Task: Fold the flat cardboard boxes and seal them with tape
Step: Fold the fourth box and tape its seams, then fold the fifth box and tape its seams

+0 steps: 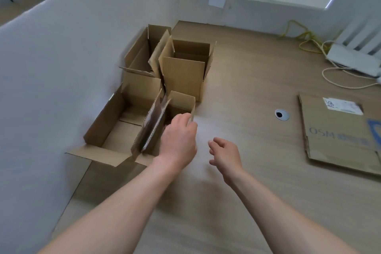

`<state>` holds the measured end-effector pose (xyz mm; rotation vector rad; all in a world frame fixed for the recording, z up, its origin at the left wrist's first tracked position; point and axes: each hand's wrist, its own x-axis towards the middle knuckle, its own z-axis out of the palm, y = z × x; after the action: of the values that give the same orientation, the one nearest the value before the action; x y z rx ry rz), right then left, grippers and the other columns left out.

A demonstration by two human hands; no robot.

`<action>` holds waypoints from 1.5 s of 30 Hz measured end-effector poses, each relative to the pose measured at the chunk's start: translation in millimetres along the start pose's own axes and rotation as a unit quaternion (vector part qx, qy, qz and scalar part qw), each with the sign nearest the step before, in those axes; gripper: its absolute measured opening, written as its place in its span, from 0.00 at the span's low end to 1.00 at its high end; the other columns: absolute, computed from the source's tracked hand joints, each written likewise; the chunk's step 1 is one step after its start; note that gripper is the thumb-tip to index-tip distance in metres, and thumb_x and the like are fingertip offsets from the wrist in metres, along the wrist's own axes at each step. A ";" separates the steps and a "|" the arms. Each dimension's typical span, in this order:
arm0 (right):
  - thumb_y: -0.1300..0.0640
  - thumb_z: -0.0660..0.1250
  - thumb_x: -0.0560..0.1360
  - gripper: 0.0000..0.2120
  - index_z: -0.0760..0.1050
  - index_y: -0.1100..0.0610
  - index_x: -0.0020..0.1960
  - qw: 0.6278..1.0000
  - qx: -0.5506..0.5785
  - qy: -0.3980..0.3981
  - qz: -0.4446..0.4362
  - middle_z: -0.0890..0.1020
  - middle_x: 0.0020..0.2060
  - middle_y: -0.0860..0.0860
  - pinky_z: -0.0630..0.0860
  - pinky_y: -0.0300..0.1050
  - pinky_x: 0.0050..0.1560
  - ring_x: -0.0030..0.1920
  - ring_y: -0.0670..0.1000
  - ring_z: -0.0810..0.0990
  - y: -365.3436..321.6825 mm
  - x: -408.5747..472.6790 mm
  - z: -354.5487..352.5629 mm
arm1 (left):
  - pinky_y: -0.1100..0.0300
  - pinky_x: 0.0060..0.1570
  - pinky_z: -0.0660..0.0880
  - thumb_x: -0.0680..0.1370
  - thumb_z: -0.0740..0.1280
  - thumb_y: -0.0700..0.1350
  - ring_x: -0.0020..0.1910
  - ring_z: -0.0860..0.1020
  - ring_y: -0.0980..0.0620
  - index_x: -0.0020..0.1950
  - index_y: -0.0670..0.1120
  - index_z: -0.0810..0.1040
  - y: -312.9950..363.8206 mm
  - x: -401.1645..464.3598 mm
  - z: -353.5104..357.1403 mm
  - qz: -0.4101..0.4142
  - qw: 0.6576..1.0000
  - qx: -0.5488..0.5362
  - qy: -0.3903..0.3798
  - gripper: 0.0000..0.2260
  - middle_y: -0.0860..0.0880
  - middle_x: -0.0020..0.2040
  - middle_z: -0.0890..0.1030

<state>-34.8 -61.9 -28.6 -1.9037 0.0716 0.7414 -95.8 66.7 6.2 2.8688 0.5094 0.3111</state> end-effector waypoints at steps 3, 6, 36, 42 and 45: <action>0.56 0.64 0.74 0.16 0.72 0.70 0.50 0.998 -0.031 0.049 0.019 0.69 0.38 0.55 0.68 0.49 0.43 0.41 0.51 0.68 19.4 2.8 -44.9 | 0.49 0.49 0.76 0.73 0.66 0.36 0.64 0.74 0.40 0.53 0.40 0.81 37.4 5.8 16.2 0.041 0.999 -0.020 -0.018 0.10 0.41 0.63 0.77; 0.56 0.65 0.75 0.20 0.72 0.69 0.61 0.993 -0.065 0.101 -0.004 0.81 0.55 0.63 0.76 0.55 0.54 0.52 0.60 0.80 38.5 4.5 -92.5 | 0.49 0.54 0.73 0.76 0.63 0.39 0.66 0.71 0.42 0.58 0.42 0.79 75.8 10.5 34.4 0.072 0.996 -0.029 -0.045 0.12 0.43 0.66 0.75; 0.39 0.77 0.61 0.53 0.50 0.42 0.77 0.880 -0.435 0.176 0.072 0.52 0.78 0.60 0.63 0.55 0.71 0.74 0.65 0.58 190.6 125.9 -567.9 | 0.48 0.48 0.77 0.71 0.74 0.45 0.52 0.73 0.41 0.60 0.49 0.66 390.1 86.6 209.0 -0.044 0.966 -0.039 -0.253 0.23 0.46 0.62 0.64; 0.31 0.74 0.60 0.49 0.60 0.44 0.76 0.888 -0.413 0.200 0.024 0.61 0.74 0.57 0.65 0.54 0.69 0.71 0.62 0.62 189.8 113.2 -570.1 | 0.57 0.48 0.70 0.71 0.74 0.45 0.50 0.72 0.48 0.62 0.52 0.69 379.2 88.8 205.0 -0.091 0.966 -0.144 -0.196 0.22 0.53 0.61 0.67; 0.29 0.73 0.59 0.48 0.65 0.45 0.74 0.895 -0.390 0.216 -0.001 0.66 0.71 0.55 0.68 0.54 0.66 0.68 0.61 0.65 182.3 98.6 -565.6 | 0.61 0.53 0.65 0.70 0.76 0.48 0.56 0.71 0.53 0.67 0.53 0.70 368.2 87.3 192.5 -0.115 0.958 -0.205 -0.163 0.28 0.56 0.61 0.67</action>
<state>237.8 -596.8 -78.4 -2.8193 0.0508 0.3330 146.7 -272.5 -73.8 2.3629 0.6222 -0.0884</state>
